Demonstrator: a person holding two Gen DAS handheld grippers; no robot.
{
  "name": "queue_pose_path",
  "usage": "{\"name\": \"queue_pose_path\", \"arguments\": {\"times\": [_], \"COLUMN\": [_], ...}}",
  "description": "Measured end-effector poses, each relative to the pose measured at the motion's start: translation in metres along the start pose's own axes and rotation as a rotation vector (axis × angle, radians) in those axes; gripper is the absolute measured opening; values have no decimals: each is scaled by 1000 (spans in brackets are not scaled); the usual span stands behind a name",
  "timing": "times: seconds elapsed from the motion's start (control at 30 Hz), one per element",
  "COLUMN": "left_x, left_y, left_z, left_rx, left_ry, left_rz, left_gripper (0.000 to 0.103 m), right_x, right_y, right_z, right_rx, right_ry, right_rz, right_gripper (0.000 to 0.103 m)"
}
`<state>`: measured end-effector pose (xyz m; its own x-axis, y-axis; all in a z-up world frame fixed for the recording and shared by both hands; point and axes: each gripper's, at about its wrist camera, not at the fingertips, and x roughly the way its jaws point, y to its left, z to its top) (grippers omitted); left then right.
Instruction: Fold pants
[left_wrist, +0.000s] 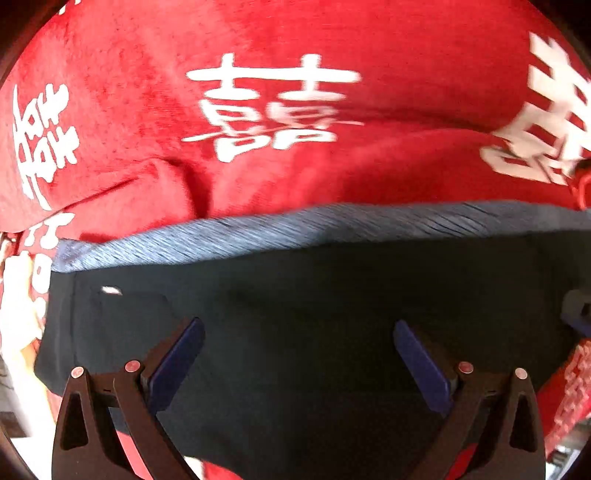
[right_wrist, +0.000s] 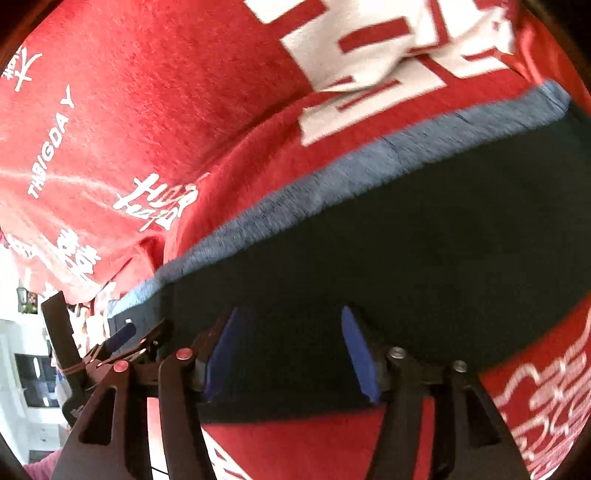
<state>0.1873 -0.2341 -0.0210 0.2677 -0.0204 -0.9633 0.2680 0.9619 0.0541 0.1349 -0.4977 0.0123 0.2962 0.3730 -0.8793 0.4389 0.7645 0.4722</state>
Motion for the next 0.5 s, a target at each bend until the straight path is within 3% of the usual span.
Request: {"name": "queue_pose_path", "arguments": {"times": [0.1, 0.2, 0.3, 0.5], "left_x": [-1, 13, 14, 10], "left_y": [-29, -43, -42, -45], "left_z": [-12, -21, -34, -45], "left_rx": [42, 80, 43, 79], "left_ry": [17, 48, 39, 49], "left_rz": [-46, -36, -52, -43], "left_gripper": [103, 103, 103, 103], "right_x": [-9, -14, -15, -13], "right_y": [-10, -15, -16, -17], "right_z": [-13, -22, -27, -38], "right_rx": [35, 52, 59, 58], "right_ry": [1, -3, -1, 10], "right_rz": [6, 15, 18, 19], "right_gripper": [62, 62, 62, 63]}}
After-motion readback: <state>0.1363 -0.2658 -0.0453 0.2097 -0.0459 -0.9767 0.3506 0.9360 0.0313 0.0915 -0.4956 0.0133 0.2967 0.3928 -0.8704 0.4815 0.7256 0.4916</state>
